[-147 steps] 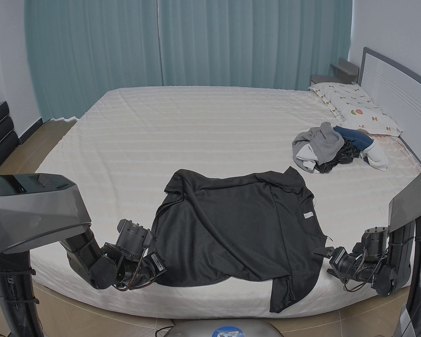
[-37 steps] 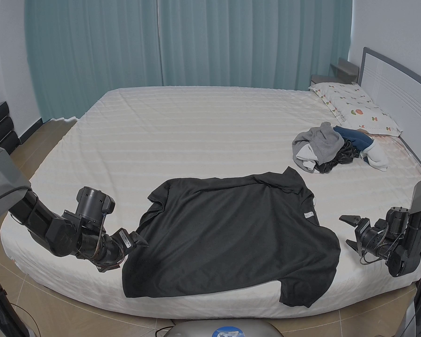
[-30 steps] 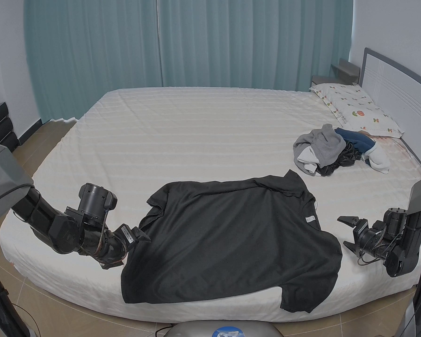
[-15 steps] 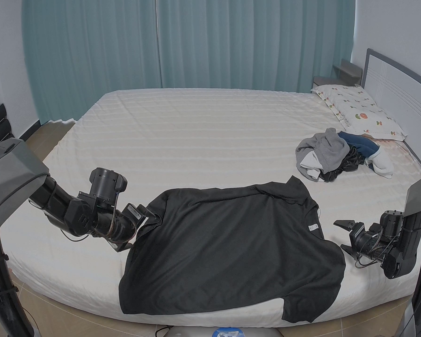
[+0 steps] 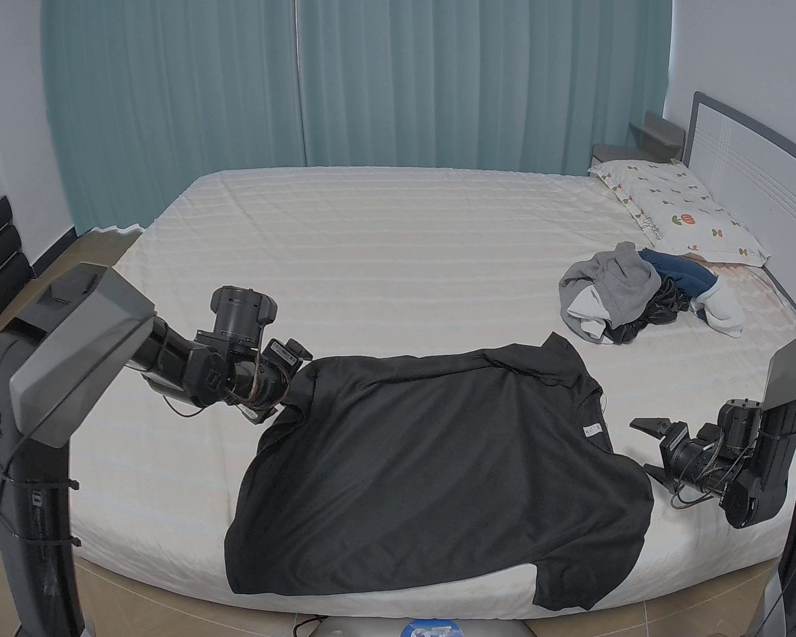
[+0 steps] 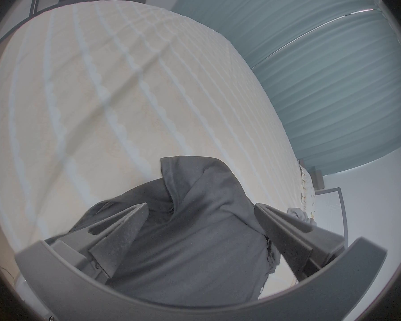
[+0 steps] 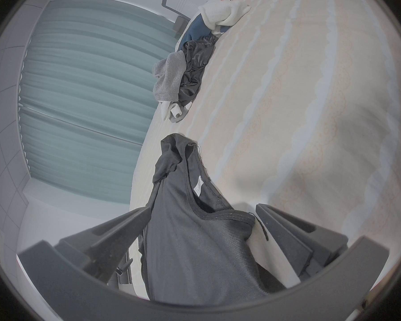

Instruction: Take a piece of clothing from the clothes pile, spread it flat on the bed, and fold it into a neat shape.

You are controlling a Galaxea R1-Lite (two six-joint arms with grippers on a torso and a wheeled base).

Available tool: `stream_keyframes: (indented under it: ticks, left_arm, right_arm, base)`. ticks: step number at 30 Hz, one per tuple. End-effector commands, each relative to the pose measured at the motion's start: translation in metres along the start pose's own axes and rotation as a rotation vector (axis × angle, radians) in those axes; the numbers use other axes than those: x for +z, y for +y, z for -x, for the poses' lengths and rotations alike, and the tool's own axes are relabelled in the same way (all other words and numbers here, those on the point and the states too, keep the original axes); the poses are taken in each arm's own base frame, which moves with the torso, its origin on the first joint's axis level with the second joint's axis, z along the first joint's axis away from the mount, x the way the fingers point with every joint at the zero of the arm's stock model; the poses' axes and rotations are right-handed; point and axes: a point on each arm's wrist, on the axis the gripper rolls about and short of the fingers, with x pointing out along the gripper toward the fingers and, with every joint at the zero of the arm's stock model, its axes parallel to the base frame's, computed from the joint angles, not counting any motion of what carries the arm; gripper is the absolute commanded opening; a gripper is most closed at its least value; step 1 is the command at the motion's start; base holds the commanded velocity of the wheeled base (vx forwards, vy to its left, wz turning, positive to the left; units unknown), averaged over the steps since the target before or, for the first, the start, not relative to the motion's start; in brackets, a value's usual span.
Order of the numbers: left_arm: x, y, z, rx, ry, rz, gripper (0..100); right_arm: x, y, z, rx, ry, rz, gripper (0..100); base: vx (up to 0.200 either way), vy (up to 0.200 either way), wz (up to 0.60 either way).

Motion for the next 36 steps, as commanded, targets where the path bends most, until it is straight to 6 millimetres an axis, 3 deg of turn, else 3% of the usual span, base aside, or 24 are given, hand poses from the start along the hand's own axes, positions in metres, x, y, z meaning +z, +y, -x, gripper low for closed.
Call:
stream_keyframes:
  ticks: [1, 24, 25, 29, 36]
  left_arm:
    - [-0.008, 0.013, -0.044, 0.051, -0.014, -0.009, 100]
    - [-0.007, 0.012, -0.080, 0.032, -0.153, -0.077, 100]
    - [-0.007, 0.011, -0.080, 0.031, -0.157, -0.076, 0]
    - [0.002, 0.011, -0.080, 0.031, -0.194, -0.057, 0]
    - [0.033, 0.006, -0.086, 0.003, -0.330, 0.005, 0]
  right_arm:
    - [0.001, 0.001, -0.001, 0.009, -0.005, 0.004, 100]
    - [-0.001, 0.000, -0.004, 0.006, 0.001, 0.014, 100]
    - [-0.001, 0.000, -0.004, 0.006, 0.001, 0.014, 100]
    - [-0.001, 0.000, -0.004, 0.006, 0.001, 0.014, 100]
    - [-0.001, 0.000, -0.004, 0.006, 0.001, 0.014, 100]
  base:
    - [0.000, 0.000, 0.00]
    - [0.000, 0.000, 0.00]
    - [0.000, 0.000, 0.00]
    - [0.000, 0.000, 0.00]
    - [0.000, 0.000, 0.00]
